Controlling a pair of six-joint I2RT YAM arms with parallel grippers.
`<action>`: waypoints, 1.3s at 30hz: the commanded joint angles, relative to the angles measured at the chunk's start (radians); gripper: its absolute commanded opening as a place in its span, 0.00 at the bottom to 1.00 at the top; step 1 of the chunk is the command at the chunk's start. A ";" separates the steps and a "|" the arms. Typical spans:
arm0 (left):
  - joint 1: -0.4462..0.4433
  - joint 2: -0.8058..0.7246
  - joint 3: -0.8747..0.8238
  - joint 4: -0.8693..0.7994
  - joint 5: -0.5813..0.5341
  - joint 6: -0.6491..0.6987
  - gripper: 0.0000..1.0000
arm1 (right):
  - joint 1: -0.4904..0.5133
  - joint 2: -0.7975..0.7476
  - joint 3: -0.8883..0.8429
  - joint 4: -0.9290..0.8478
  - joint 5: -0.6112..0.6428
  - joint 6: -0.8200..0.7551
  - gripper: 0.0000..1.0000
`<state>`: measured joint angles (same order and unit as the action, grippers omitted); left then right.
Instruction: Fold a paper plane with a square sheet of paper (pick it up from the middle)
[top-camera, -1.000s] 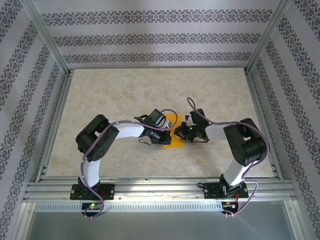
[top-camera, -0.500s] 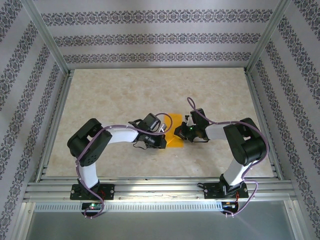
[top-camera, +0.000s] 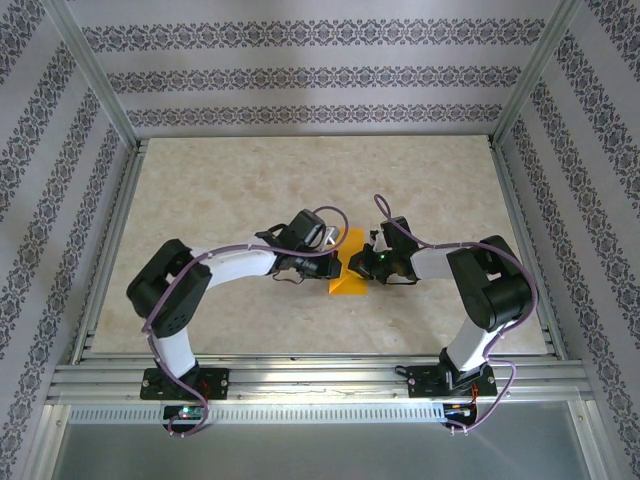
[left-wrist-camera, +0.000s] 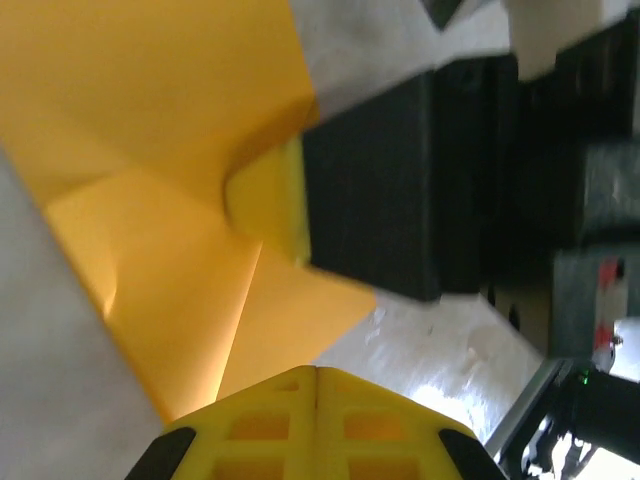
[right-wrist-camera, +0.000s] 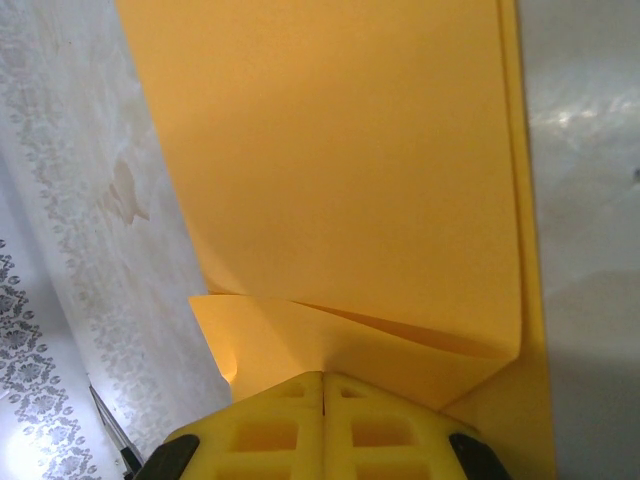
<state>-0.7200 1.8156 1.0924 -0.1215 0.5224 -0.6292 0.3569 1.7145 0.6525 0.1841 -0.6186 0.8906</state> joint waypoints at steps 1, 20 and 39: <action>-0.004 0.062 0.035 -0.030 -0.004 0.010 0.00 | -0.007 0.044 -0.010 -0.080 0.050 -0.008 0.00; -0.006 0.139 -0.078 -0.053 -0.070 0.060 0.00 | 0.016 -0.090 0.041 -0.092 -0.040 -0.053 0.04; -0.006 0.143 -0.090 -0.083 -0.104 0.086 0.00 | -0.124 -0.013 0.022 -0.152 0.150 -0.062 0.04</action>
<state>-0.7200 1.9244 1.0595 -0.0601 0.4854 -0.5751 0.2771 1.7042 0.6678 0.1173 -0.6174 0.8566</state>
